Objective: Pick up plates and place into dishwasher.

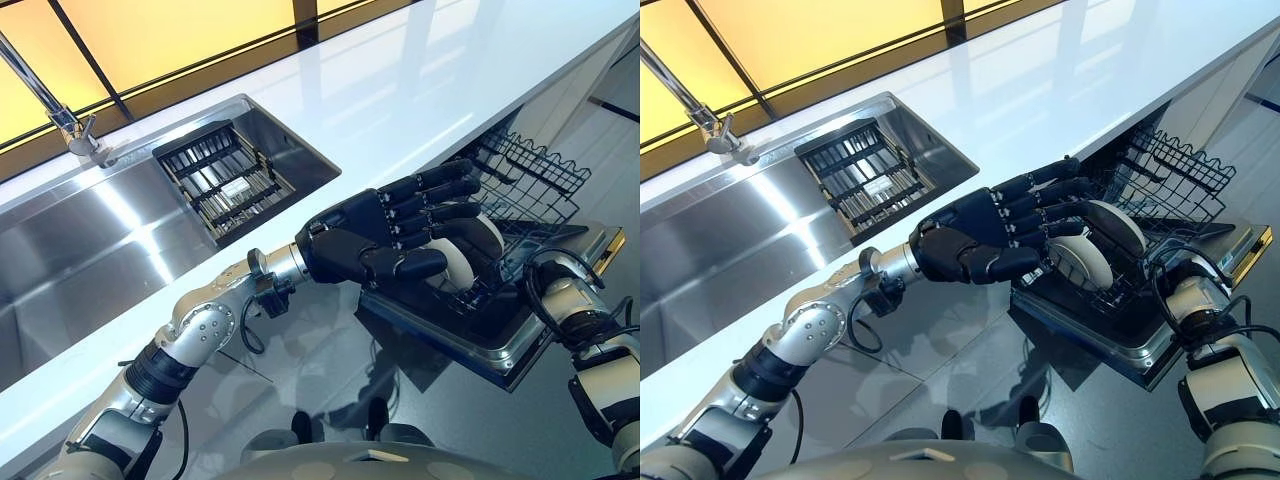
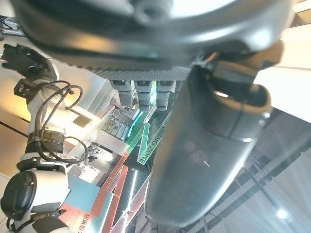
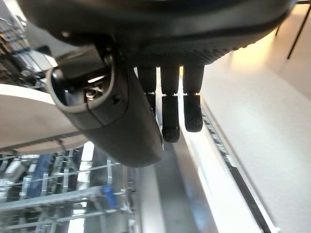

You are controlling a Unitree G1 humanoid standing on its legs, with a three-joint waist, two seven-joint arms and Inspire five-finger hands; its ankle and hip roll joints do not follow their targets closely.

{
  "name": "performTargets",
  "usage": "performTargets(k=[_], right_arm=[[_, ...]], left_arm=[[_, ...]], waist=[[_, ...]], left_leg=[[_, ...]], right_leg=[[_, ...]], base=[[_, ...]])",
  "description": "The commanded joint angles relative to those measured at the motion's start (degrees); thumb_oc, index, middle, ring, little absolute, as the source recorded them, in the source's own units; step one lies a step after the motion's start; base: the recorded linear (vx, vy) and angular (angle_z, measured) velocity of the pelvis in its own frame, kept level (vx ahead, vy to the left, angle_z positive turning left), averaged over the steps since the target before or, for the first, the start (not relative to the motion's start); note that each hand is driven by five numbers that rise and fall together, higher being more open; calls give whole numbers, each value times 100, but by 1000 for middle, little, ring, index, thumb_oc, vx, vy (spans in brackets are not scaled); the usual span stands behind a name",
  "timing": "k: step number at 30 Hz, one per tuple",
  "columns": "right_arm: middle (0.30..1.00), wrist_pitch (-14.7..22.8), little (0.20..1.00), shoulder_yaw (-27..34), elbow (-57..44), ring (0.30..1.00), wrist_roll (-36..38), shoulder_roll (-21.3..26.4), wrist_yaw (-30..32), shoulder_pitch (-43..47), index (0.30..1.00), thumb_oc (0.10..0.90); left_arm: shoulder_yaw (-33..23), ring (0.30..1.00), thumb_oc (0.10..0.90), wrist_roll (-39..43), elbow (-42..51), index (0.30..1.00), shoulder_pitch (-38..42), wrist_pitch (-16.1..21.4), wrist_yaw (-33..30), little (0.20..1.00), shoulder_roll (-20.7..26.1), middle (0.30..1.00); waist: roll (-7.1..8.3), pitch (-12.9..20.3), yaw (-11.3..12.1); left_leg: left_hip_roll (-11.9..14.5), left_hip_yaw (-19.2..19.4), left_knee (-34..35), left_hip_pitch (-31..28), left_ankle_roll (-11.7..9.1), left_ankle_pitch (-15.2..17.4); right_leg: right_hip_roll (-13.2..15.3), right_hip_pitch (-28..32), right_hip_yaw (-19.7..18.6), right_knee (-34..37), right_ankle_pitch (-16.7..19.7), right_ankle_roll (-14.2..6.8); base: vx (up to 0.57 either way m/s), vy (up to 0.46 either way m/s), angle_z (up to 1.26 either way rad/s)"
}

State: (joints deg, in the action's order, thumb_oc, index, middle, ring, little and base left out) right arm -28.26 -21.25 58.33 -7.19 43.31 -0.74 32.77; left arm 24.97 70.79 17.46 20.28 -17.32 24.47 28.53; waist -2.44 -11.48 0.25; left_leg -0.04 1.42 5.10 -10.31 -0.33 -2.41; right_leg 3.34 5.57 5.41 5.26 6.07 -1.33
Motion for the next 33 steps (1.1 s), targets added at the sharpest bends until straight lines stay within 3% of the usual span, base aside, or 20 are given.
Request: performTargets(k=[1,21,33], right_arm=[[300,71,200,-555,339,300,-467,255,136,792,300,100],[300,223,200,-850,871,300,0,-272,644,1251,300,100],[300,15,200,-976,1391,300,-74,-336,20,1381,300,100]], left_arm=[[-162,900,800,126,465,900,176,526,232,900,-147,900],[-32,900,800,-52,375,900,603,989,99,900,-57,900],[-11,900,800,-54,476,900,642,1108,-62,900,-27,900]], waist=[[203,293,137],[-175,-369,195],[-247,-578,295]], left_leg=[[21,-8,-10,245,-46,98],[-60,-78,-10,689,-56,-45],[-86,-106,-10,806,-54,-102]], right_leg=[[123,222,92,-26,-45,-246],[233,-197,149,-36,79,-210],[271,-327,190,-102,81,-195]], base=[[0,0,0],[-57,-6,1],[1,-7,4]])
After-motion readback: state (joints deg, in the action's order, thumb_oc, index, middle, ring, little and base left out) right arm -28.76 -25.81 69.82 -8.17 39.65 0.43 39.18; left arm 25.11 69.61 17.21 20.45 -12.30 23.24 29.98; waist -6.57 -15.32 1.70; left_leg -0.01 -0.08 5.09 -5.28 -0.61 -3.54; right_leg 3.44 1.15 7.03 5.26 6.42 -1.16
